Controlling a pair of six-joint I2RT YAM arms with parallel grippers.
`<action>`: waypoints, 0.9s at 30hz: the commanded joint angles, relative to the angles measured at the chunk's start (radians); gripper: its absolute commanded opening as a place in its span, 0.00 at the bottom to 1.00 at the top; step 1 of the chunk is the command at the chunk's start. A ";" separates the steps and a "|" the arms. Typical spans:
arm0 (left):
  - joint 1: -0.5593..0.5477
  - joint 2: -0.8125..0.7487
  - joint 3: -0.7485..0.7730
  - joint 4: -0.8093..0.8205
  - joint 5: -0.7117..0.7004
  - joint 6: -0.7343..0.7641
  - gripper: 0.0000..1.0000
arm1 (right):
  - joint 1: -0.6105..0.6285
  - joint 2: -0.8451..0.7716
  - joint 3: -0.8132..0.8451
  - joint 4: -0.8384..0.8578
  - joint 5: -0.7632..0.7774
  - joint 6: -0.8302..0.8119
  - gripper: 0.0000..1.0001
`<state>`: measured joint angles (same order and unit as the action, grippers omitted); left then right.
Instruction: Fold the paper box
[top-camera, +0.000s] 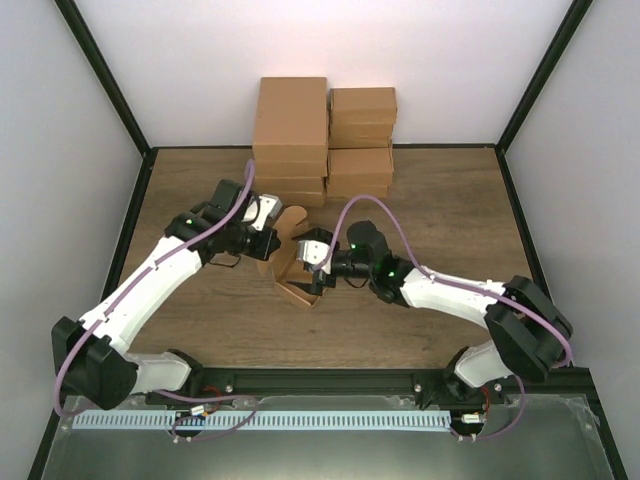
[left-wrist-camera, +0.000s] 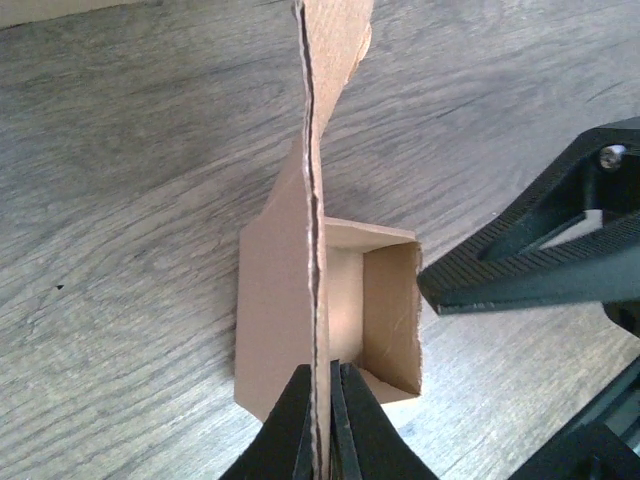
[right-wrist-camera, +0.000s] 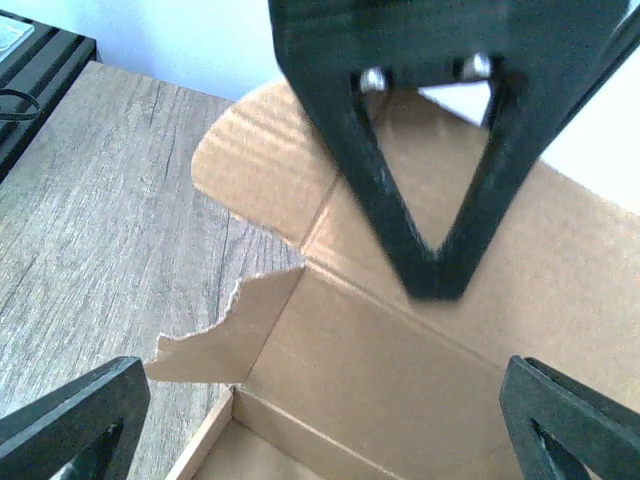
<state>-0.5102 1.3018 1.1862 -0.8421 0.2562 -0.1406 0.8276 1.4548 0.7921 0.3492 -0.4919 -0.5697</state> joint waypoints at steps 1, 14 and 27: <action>-0.001 -0.043 0.004 -0.006 0.045 0.021 0.04 | 0.004 -0.061 -0.047 0.104 0.045 0.053 1.00; -0.002 -0.066 0.015 -0.021 0.113 0.042 0.04 | -0.036 -0.254 -0.191 0.084 0.110 0.294 1.00; -0.013 -0.064 0.008 -0.004 0.277 0.049 0.04 | -0.112 -0.400 -0.263 0.013 -0.005 0.387 1.00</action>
<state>-0.5114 1.2533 1.1858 -0.8570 0.4408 -0.1070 0.7200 1.0565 0.5262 0.3714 -0.4252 -0.2070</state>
